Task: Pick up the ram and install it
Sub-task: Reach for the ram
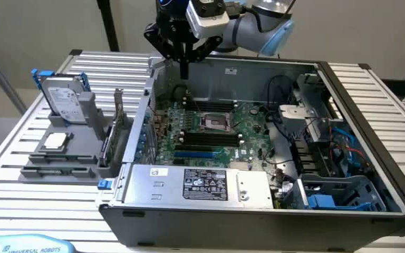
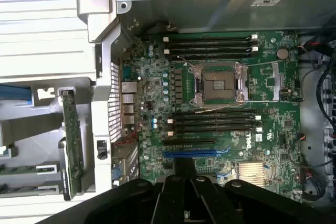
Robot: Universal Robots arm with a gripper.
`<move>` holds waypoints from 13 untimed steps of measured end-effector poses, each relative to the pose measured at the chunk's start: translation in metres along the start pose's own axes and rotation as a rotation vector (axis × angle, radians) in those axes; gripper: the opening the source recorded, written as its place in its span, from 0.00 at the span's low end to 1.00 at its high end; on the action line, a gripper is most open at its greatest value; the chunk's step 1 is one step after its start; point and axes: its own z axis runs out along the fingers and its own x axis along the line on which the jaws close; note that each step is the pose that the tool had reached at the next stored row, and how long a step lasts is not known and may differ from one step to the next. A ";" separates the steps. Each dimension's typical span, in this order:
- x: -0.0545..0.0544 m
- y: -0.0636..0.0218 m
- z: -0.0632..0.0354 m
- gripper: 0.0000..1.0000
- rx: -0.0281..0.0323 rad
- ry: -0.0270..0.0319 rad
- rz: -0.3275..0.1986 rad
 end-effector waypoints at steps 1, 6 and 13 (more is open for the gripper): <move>0.000 0.0000 0.0000 0.11 0.0000 0.0000 0.000; 0.000 0.0000 0.0000 0.11 0.0000 0.0000 0.000; 0.000 0.0000 0.0000 0.11 0.0000 0.0000 0.000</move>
